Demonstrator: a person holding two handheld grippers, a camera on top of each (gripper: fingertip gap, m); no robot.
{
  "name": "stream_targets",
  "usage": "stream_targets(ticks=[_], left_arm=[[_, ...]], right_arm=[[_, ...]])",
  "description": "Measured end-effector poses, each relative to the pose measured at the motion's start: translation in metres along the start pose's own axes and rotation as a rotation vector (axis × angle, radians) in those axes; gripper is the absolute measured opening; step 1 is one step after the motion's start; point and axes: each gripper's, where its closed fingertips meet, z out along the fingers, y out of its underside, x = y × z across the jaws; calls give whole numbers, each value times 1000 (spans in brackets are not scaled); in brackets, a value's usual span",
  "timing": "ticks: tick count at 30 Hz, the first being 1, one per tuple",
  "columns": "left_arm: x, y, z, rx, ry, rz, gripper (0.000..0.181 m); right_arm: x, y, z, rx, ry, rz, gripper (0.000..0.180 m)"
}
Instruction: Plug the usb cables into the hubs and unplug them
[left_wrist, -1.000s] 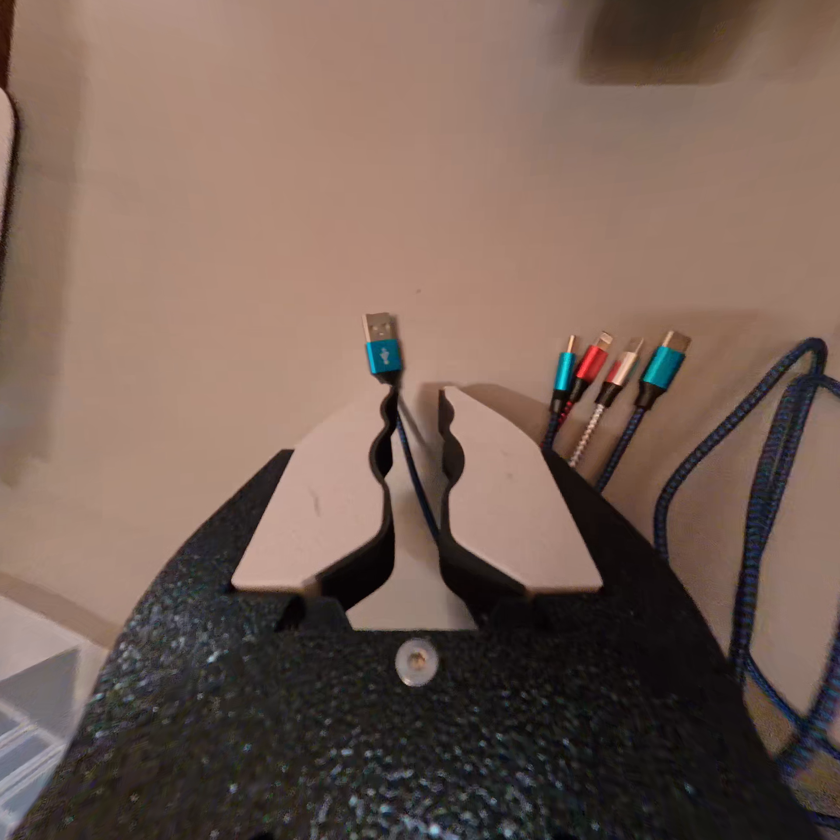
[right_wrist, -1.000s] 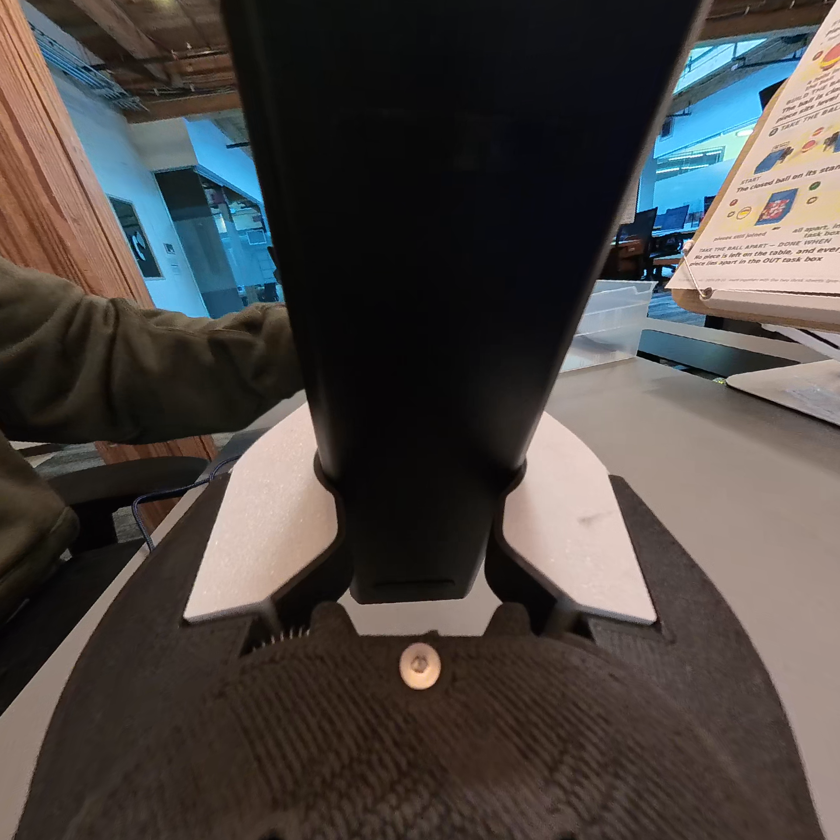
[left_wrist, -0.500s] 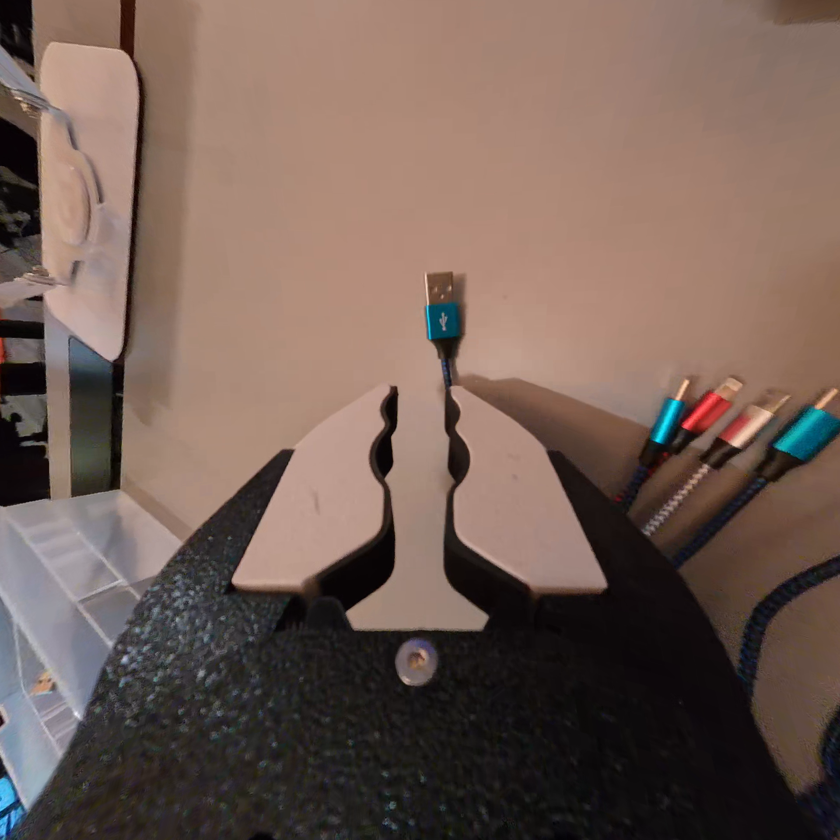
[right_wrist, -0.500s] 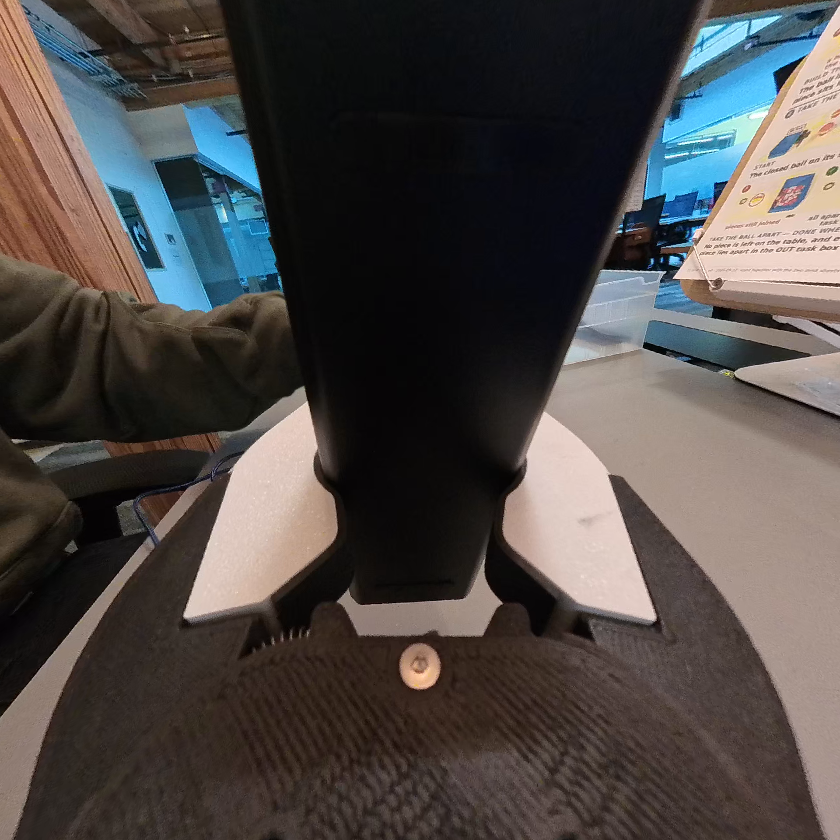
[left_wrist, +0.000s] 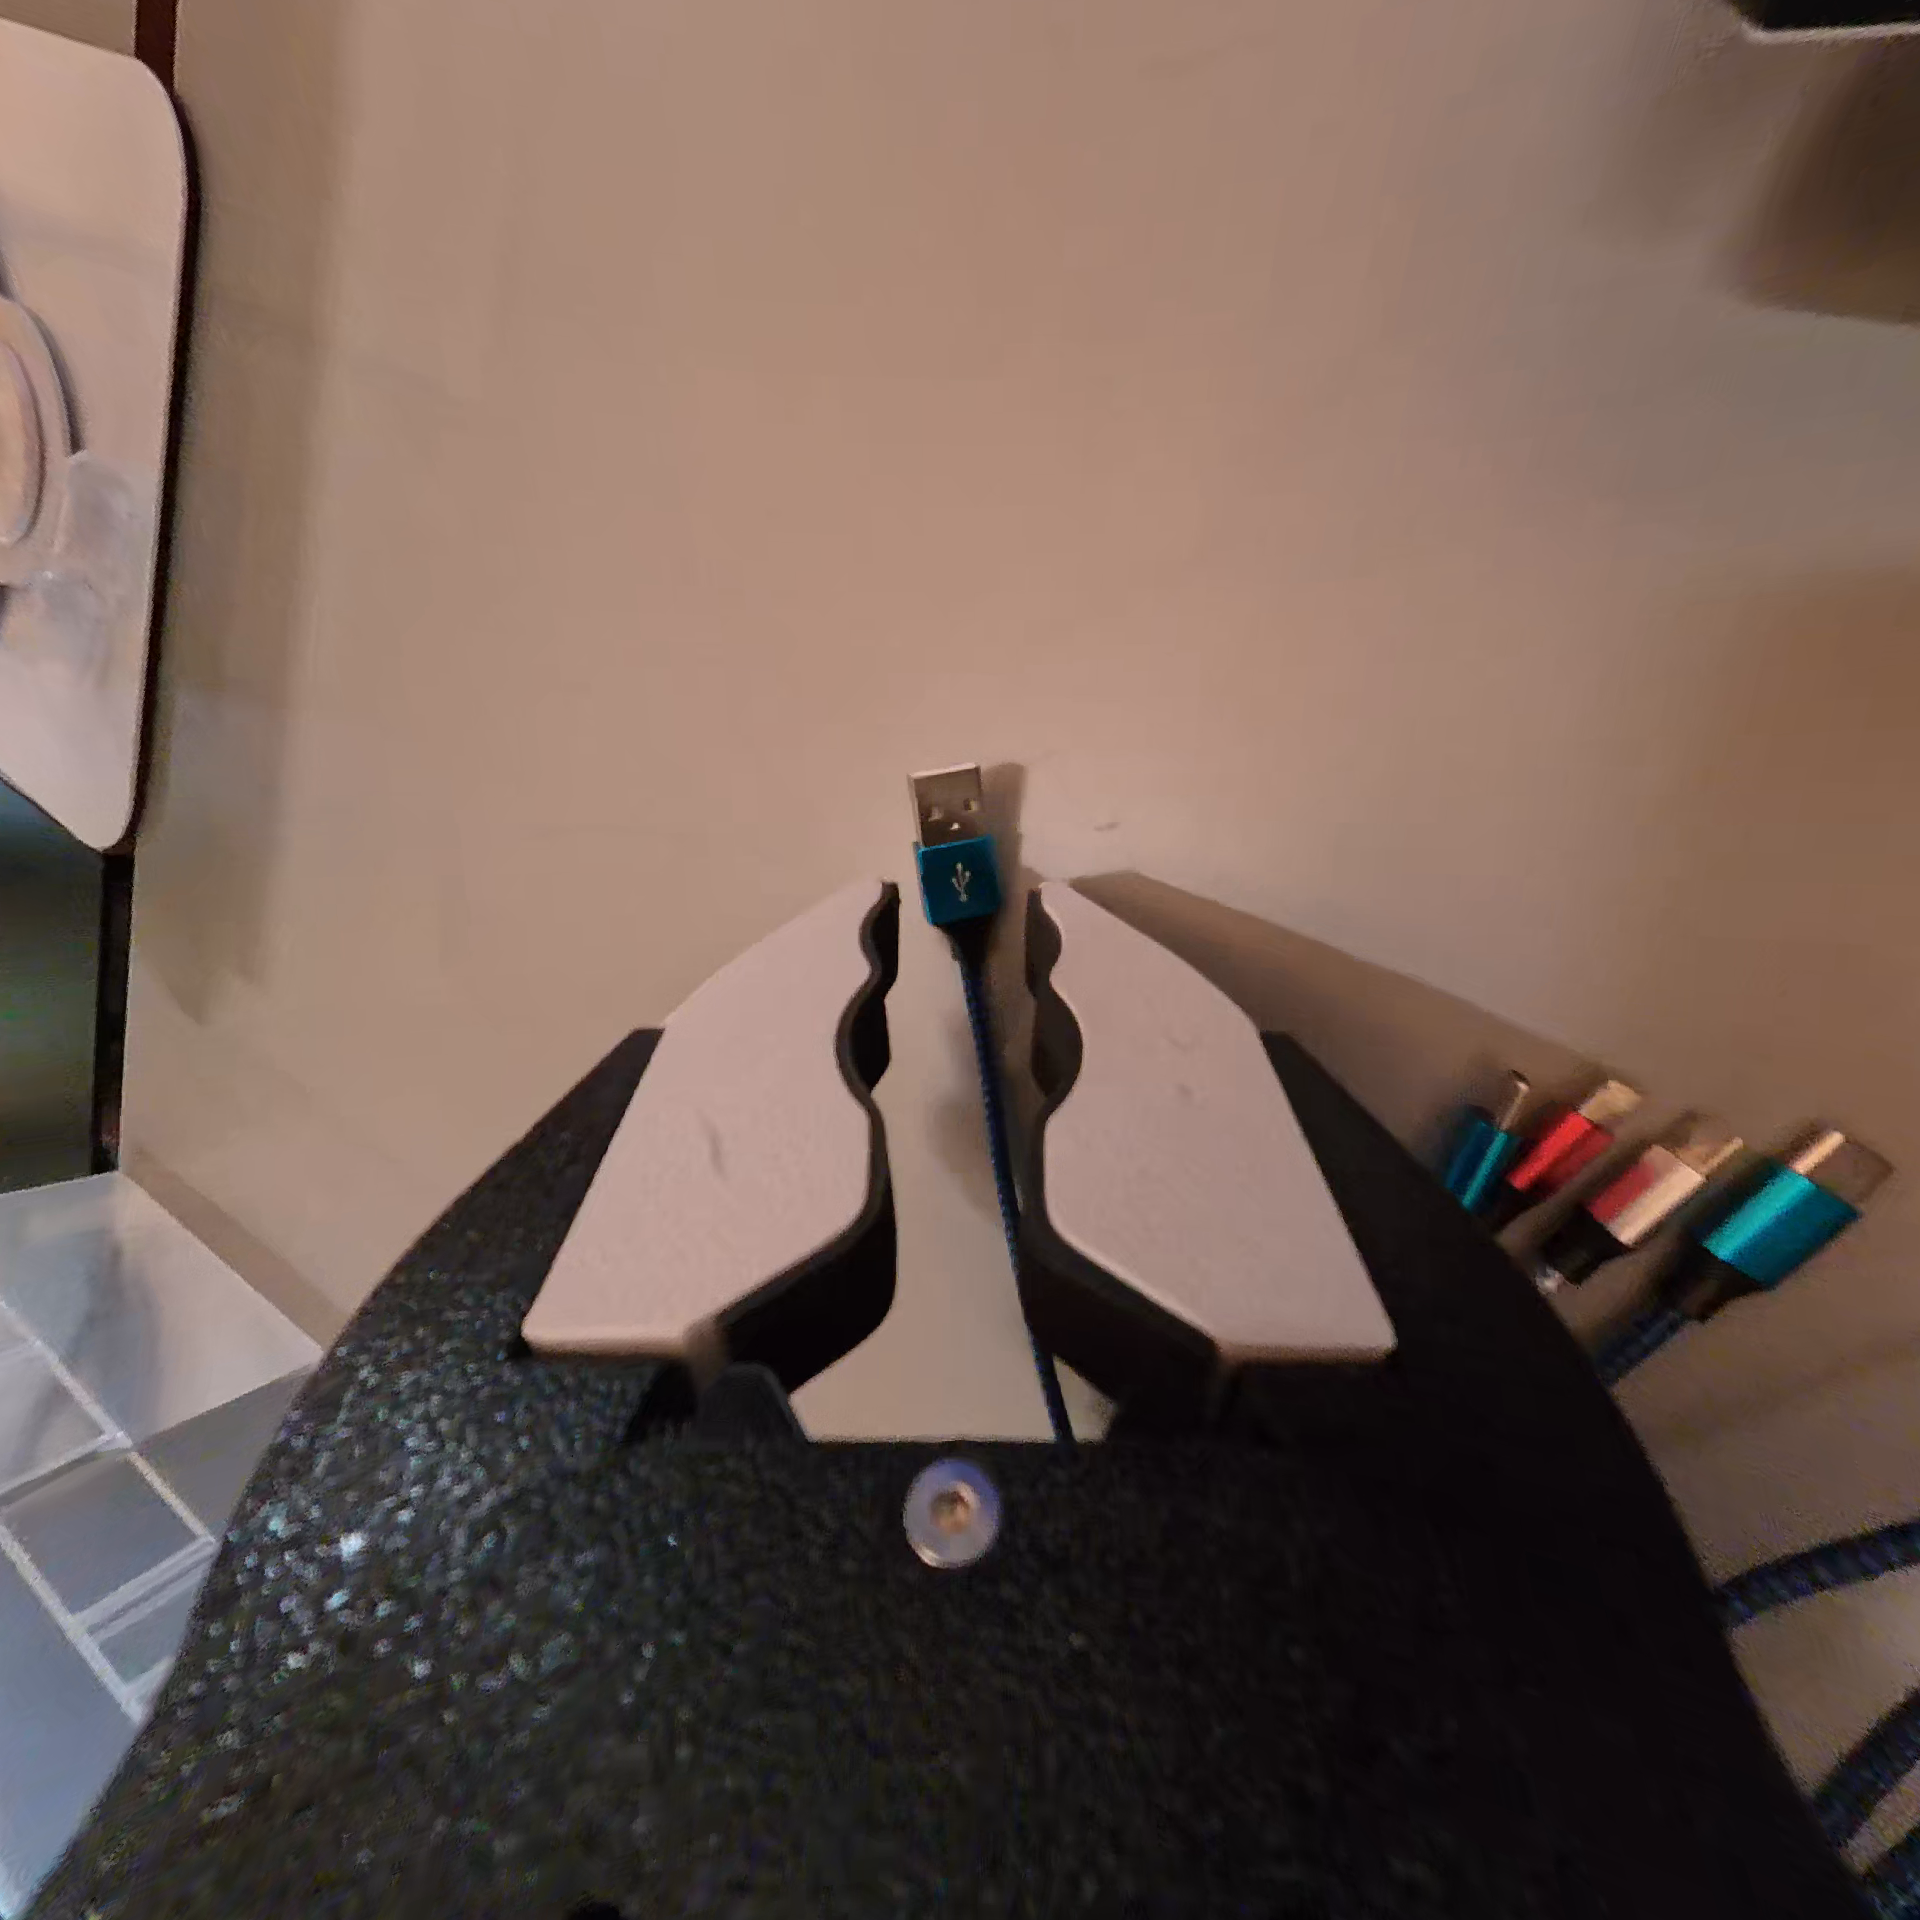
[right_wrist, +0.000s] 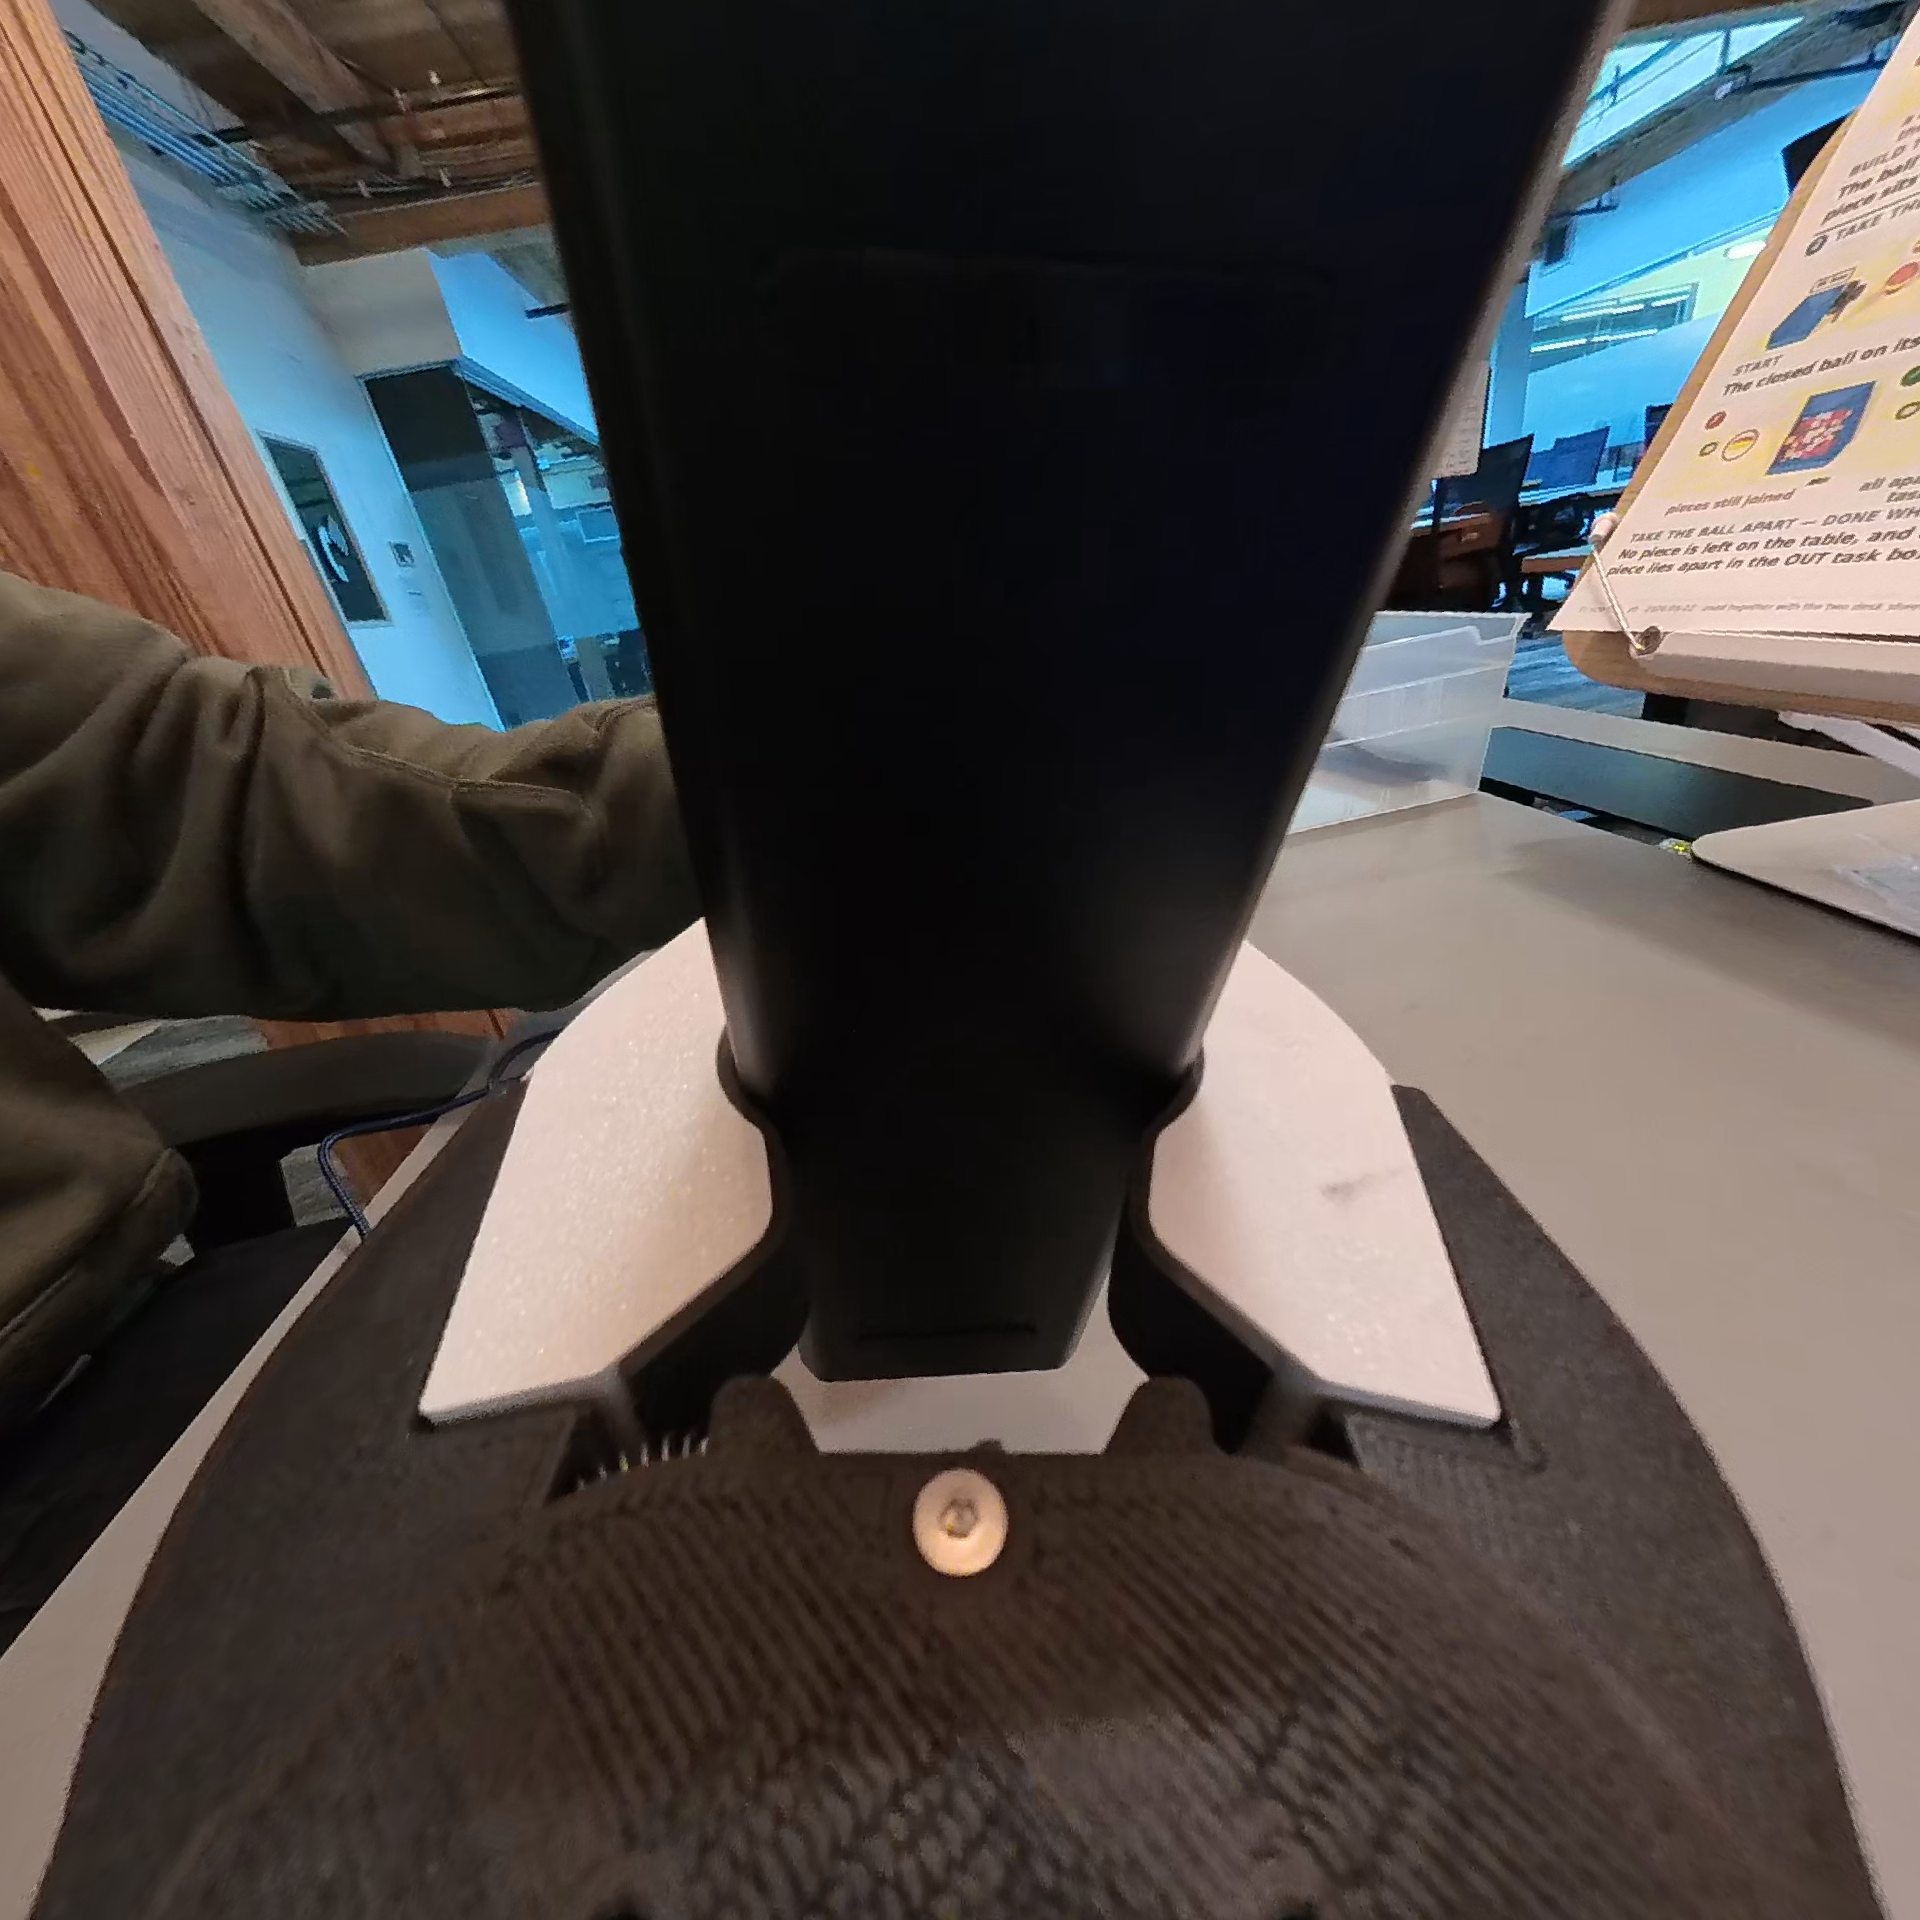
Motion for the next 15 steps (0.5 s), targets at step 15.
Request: stream_targets(ticks=[15], left_arm=[[0, -4, 7, 73, 96, -191, 14]], right_arm=[[-2, 2, 2, -14, -5, -16, 77]])
